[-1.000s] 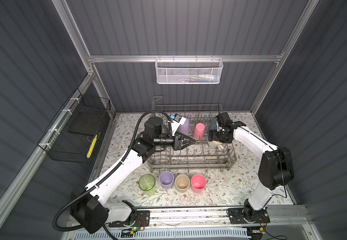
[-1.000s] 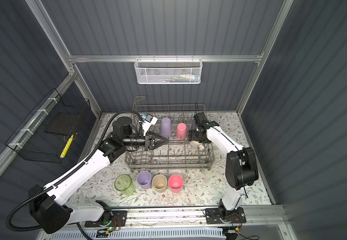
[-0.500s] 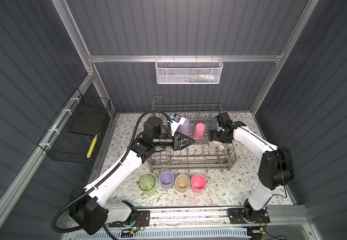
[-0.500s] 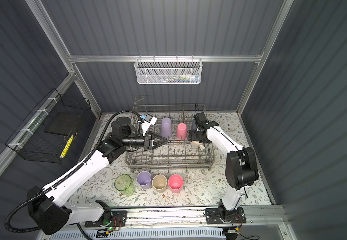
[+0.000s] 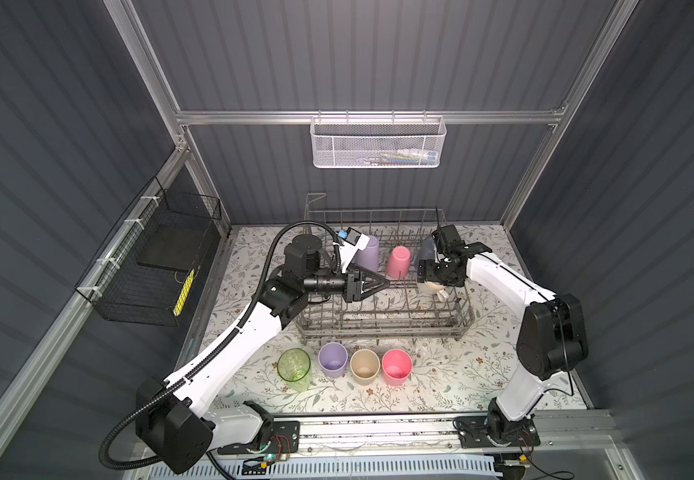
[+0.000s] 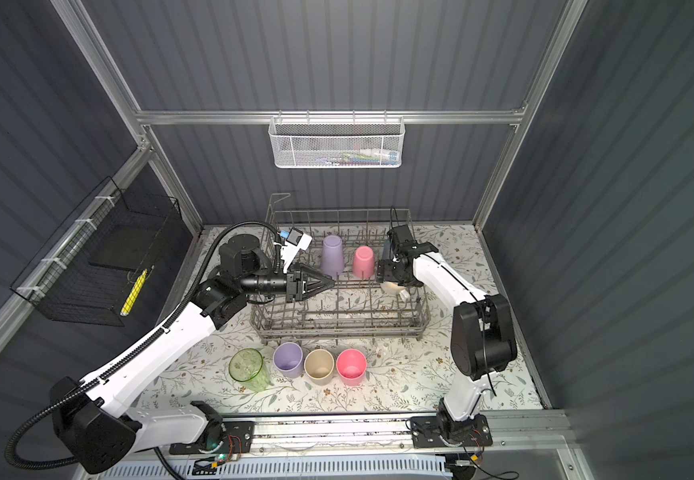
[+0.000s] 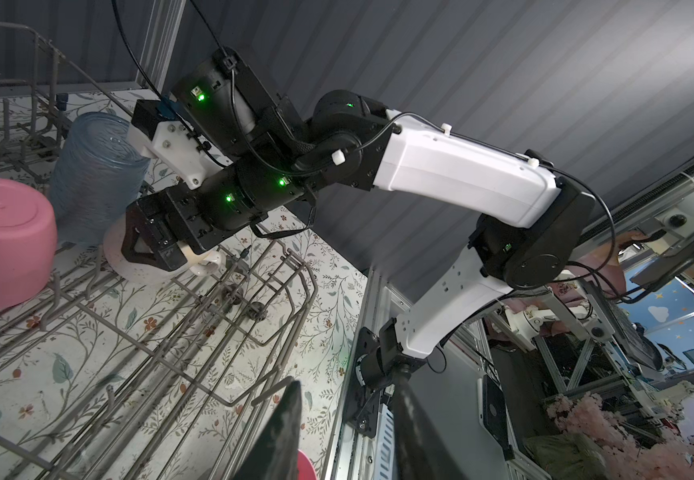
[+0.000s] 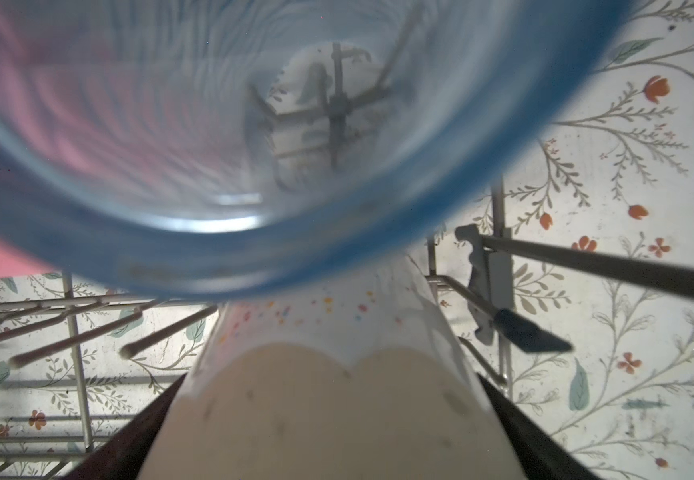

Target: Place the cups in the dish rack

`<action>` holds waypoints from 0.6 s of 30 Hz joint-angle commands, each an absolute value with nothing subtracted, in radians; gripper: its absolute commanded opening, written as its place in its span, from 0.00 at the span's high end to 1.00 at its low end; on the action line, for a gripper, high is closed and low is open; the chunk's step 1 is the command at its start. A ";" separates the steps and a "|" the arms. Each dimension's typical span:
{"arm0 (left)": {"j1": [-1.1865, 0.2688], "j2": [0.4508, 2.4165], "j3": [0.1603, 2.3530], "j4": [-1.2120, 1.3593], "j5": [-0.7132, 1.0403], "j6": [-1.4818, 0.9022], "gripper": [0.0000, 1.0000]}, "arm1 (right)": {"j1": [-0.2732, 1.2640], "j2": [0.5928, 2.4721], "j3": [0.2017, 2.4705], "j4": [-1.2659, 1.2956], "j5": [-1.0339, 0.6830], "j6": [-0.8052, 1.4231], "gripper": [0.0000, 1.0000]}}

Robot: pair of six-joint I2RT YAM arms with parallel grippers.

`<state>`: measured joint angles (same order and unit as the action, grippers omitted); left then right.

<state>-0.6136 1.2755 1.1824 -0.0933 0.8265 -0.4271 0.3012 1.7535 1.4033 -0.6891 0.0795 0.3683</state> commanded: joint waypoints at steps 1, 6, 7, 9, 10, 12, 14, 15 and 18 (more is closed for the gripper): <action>-0.614 1.250 1.166 -0.107 0.842 -0.400 0.63 | 0.286 1.721 1.421 -0.703 0.141 0.387 0.05; -0.614 1.243 1.161 -0.110 0.840 -0.397 0.63 | 0.285 1.720 1.427 -0.713 0.140 0.386 0.03; -0.613 1.243 1.160 -0.110 0.841 -0.397 0.63 | 0.285 1.720 1.429 -0.716 0.140 0.387 0.03; -0.614 1.241 1.160 -0.110 0.840 -0.396 0.63 | 0.285 1.717 1.428 -0.716 0.141 0.388 0.02; -0.614 1.241 1.159 -0.110 0.841 -0.396 0.63 | 0.285 1.714 1.428 -0.717 0.145 0.391 0.02; -0.614 1.242 1.157 -0.110 0.840 -0.396 0.63 | 0.285 1.703 1.424 -0.714 0.146 0.394 0.01; -0.614 1.243 1.157 -0.109 0.840 -0.396 0.63 | 0.285 1.694 1.422 -0.713 0.152 0.396 0.01; -0.614 1.243 1.158 -0.109 0.840 -0.396 0.63 | 0.285 1.690 1.422 -0.712 0.157 0.396 0.01; -0.614 1.244 1.157 -0.106 0.841 -0.396 0.63 | 0.285 1.688 1.423 -0.716 0.168 0.394 0.01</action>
<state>-0.6136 1.2652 1.1694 -0.0975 0.8265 -0.4206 0.2939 1.7069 1.4040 -0.6968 0.1223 0.3897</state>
